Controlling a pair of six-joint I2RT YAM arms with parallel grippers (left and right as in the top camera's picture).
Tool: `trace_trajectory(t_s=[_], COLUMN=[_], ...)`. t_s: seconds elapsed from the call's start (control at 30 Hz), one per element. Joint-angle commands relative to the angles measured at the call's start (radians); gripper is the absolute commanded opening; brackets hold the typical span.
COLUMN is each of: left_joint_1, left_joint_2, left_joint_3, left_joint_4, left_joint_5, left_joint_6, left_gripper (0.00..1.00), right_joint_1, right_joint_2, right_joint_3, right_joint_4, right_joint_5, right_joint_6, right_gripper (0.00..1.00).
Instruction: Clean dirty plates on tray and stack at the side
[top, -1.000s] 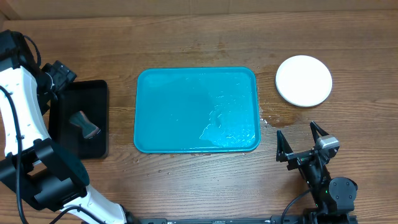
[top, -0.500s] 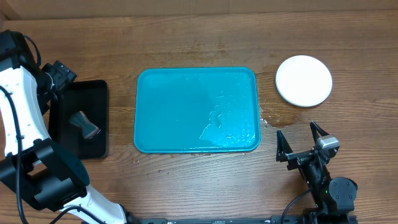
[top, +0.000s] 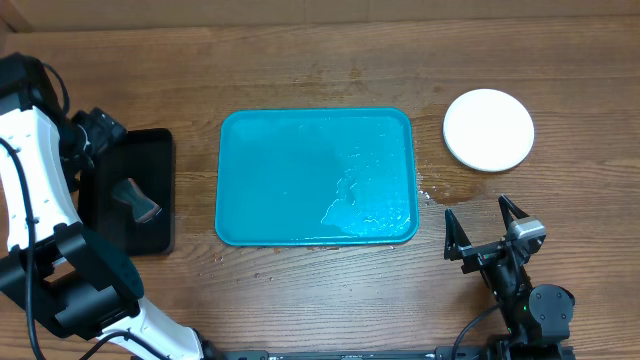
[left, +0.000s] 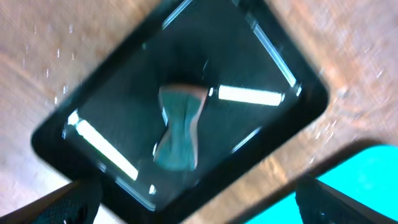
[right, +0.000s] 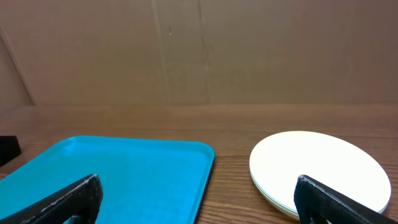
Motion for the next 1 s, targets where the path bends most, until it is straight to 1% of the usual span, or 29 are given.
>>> trace_trajectory(t_s=[0.0, 0.1, 0.17, 0.37, 0.43, 0.5, 0.57, 0.67, 0.77, 0.87, 0.97], left_joint_1=[-0.004, -0.021, -0.029, -0.063, -0.079, -0.097, -0.116, -0.158, -0.205, -0.254, -0.276], left_joint_2=[-0.005, -0.006, -0.014, -0.087, -0.129, -0.175, -0.232, -0.331, -0.430, -0.563, -0.696], left_joint_3=[0.015, 0.015, 0.015, 0.015, 0.015, 0.015, 0.015, 0.013, -0.016, -0.142, -0.324], left_joint_4=[-0.043, -0.025, 0.033, 0.366, 0.443, 0.459, 0.445, 0.365, 0.274, 0.282, 0.372], left_joint_5=[0.082, 0.101, 0.119, 0.139, 0.137, 0.137, 0.138, 0.124, 0.061, -0.009, -0.018], left_joint_6=[0.007, 0.053, 0.107, 0.399, 0.481, 0.509, 0.510, 0.516, 0.518, 0.529, 0.528], left_gripper=[1.00, 1.00, 1.00, 1.00, 1.00, 1.00, 1.00, 1.00, 1.00, 1.00, 1.00], right_joint_1=[0.005, 0.005, 0.005, 0.005, 0.005, 0.005, 0.005, 0.005, 0.005, 0.005, 0.005], right_joint_2=[-0.010, -0.010, -0.010, -0.010, -0.010, -0.010, -0.010, -0.010, -0.010, -0.010, -0.010], right_joint_3=[-0.010, -0.010, -0.010, -0.010, -0.010, -0.010, -0.010, -0.010, -0.010, -0.010, -0.010], right_joint_4=[0.006, 0.006, 0.006, 0.006, 0.006, 0.006, 0.006, 0.006, 0.006, 0.006, 0.006], right_joint_5=[0.011, 0.011, 0.011, 0.011, 0.011, 0.011, 0.011, 0.011, 0.011, 0.011, 0.011], right_joint_6=[0.004, 0.004, 0.004, 0.004, 0.004, 0.004, 0.004, 0.004, 0.004, 0.004, 0.004], right_gripper=[1.00, 1.00, 1.00, 1.00, 1.00, 1.00, 1.00, 1.00, 1.00, 1.00, 1.00])
